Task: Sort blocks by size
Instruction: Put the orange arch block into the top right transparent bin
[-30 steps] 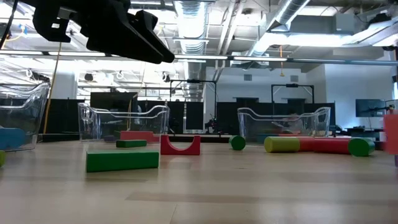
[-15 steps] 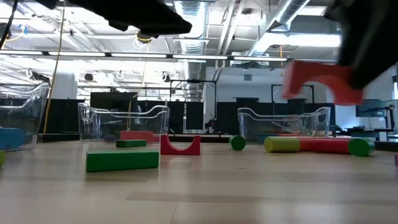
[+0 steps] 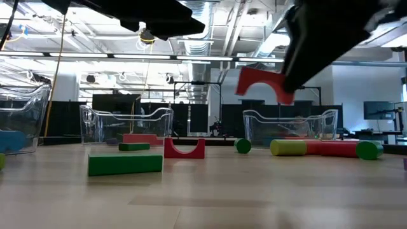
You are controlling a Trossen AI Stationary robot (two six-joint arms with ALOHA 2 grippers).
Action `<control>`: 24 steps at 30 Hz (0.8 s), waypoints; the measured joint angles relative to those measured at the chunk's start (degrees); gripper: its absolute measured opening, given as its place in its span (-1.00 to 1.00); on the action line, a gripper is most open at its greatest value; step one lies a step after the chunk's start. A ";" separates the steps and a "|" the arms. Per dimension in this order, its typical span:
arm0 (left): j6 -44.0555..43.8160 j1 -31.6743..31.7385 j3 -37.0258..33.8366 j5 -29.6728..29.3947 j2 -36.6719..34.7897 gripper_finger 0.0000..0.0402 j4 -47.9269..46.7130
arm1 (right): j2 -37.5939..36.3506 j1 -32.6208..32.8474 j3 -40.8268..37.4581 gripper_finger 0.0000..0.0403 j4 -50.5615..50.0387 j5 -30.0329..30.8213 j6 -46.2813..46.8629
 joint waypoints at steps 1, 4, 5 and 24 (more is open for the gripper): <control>-0.26 0.22 0.00 0.10 0.00 0.26 0.00 | 0.00 -0.39 0.00 -0.18 0.23 0.51 -0.79; -0.64 0.80 0.00 0.10 -0.01 0.31 -0.27 | 0.00 -1.40 1.11 -0.18 0.34 1.78 -2.95; -0.67 0.95 0.00 0.10 0.00 0.31 -0.42 | 0.00 -1.69 1.79 -0.18 0.42 2.49 -3.78; -1.24 2.24 0.00 1.90 -0.02 0.29 -0.77 | -0.04 -6.11 8.37 -0.18 4.80 5.26 -16.24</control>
